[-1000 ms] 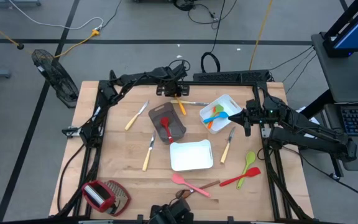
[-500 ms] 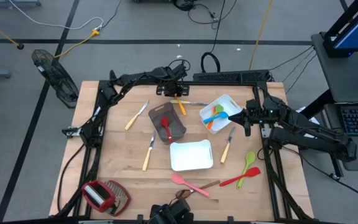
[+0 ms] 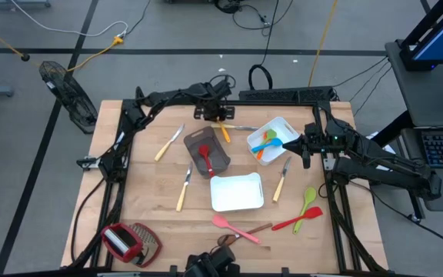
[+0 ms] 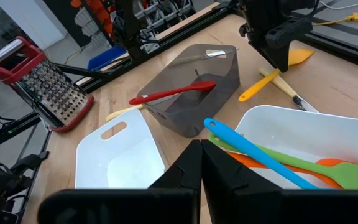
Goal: Pick & Place Kitchen Items
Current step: Put the yellow spatula into the top white bin
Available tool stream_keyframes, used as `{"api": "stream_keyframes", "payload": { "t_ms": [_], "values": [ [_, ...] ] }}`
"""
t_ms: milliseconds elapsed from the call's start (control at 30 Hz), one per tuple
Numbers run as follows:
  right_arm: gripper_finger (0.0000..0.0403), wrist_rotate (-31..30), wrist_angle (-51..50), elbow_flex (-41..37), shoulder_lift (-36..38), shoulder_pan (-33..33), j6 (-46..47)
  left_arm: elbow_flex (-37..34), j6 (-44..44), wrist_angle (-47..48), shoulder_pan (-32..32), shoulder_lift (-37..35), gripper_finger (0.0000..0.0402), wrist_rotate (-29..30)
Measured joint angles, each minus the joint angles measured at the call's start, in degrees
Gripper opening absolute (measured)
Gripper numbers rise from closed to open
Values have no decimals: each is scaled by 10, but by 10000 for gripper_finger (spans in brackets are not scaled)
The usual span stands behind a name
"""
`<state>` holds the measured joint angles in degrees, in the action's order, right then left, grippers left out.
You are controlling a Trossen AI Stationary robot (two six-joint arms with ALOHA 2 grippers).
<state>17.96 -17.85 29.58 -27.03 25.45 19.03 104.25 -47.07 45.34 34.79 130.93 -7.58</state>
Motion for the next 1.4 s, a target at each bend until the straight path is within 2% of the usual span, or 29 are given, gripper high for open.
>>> {"api": "stream_keyframes", "payload": {
  "t_ms": [300,533,767,933,1400],
  "values": [
    [0,-1,0,0,0,0,0,0,-5,4,0,0,126,-1],
    [0,-1,0,0,0,0,0,0,-2,18,0,0,78,4],
    [0,0,0,0,0,0,20,1,-12,15,0,0,36,38],
    [0,1,0,0,0,0,28,1,-15,14,6,-1,12,35],
    [0,1,0,0,0,0,26,1,-30,12,7,-2,4,37]
  ]
}}
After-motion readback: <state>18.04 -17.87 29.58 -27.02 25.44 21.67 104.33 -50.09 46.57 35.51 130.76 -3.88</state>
